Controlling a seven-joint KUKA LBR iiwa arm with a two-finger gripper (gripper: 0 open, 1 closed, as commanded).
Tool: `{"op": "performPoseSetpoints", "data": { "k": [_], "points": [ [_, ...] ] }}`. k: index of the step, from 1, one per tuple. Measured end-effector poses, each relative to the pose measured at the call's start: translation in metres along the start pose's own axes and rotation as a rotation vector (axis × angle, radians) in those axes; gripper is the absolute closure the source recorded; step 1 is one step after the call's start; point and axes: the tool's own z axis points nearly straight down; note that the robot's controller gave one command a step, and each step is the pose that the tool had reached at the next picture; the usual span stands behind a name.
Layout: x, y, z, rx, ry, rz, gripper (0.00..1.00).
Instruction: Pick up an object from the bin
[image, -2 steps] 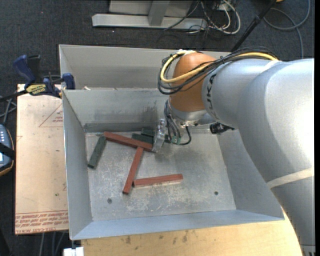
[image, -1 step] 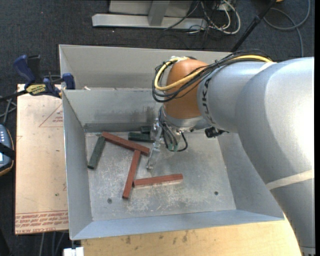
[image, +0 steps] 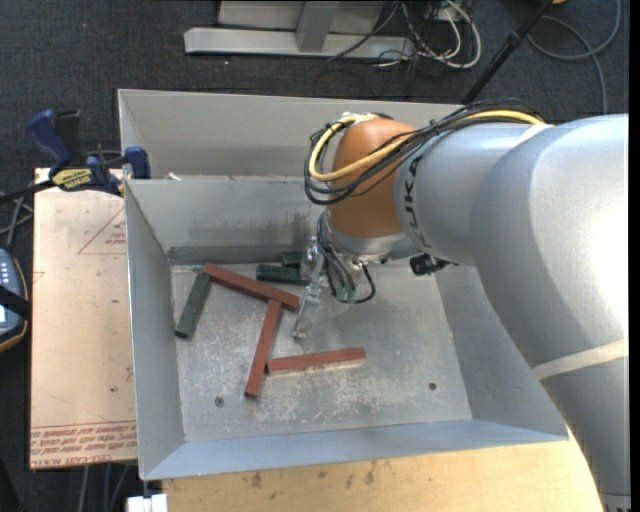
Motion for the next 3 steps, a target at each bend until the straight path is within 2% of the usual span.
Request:
{"op": "performPoseSetpoints", "data": {
  "k": [1, 2, 3],
  "points": [
    [-0.013, 0.044, -0.005, -0.005, -0.010, -0.330, 1.00],
    [-0.013, 0.044, -0.005, -0.005, -0.010, -0.330, 1.00],
    [0.018, 0.026, -0.147, 0.000, -0.002, -0.308, 1.00]
  ]
}}
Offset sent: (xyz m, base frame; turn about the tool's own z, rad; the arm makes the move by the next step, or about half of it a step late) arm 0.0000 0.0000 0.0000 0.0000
